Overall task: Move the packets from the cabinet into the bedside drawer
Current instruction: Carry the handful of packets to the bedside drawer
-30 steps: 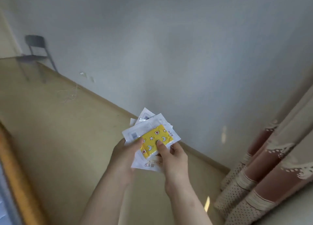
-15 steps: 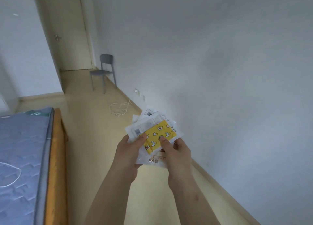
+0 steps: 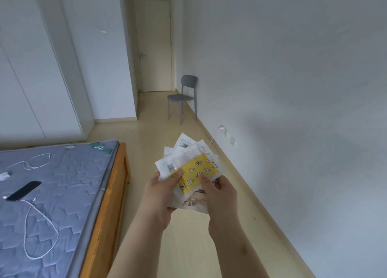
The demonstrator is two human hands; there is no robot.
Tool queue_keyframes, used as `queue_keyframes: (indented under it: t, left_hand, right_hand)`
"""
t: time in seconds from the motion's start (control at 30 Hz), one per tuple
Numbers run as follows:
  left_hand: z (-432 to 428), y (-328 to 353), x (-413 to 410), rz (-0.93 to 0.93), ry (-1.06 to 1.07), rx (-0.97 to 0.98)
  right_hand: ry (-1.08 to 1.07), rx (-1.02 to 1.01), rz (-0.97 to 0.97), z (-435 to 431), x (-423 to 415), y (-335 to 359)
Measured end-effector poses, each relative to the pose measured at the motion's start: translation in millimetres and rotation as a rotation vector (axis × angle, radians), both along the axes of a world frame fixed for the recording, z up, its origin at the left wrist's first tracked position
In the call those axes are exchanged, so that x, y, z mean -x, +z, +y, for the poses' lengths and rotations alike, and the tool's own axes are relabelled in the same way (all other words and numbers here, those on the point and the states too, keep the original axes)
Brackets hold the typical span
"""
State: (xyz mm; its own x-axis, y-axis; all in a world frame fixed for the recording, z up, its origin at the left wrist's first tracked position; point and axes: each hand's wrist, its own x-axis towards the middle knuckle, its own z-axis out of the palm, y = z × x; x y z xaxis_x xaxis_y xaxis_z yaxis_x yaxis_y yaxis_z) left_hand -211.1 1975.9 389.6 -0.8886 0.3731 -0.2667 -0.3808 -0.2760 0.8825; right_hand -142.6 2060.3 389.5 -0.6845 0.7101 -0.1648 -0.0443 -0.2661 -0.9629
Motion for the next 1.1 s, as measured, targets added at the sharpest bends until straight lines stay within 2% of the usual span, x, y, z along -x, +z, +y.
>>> queue_keyframes:
  t: [0.23, 0.4, 0.73, 0.9, 1.1]
  left_hand:
    - [56.0, 17.3, 163.5, 0.012, 0.171, -0.035]
    - [68.2, 17.0, 266.5, -0.006, 0.268, -0.037]
    - [77.2, 2.5, 489.7, 0.025, 0.333, -0.081]
    - [82.1, 11.9, 618.4, 0.06, 0.297, -0.093]
    - [96.0, 0.7, 740.1, 0.029, 0.263, -0.027]
  right_hand:
    - [0.166, -0.079, 0.037, 68.6, 176.6, 15.6]
    - [0.23, -0.01, 0.014, 83.3, 285.0, 17.1]
    - [0.297, 0.055, 0.022, 94.0, 513.4, 9.3]
    - [0.287, 0.074, 0.022, 101.8, 639.4, 22.4]
    - [0.259, 0.158, -0.022, 118.5, 762.5, 3.6]
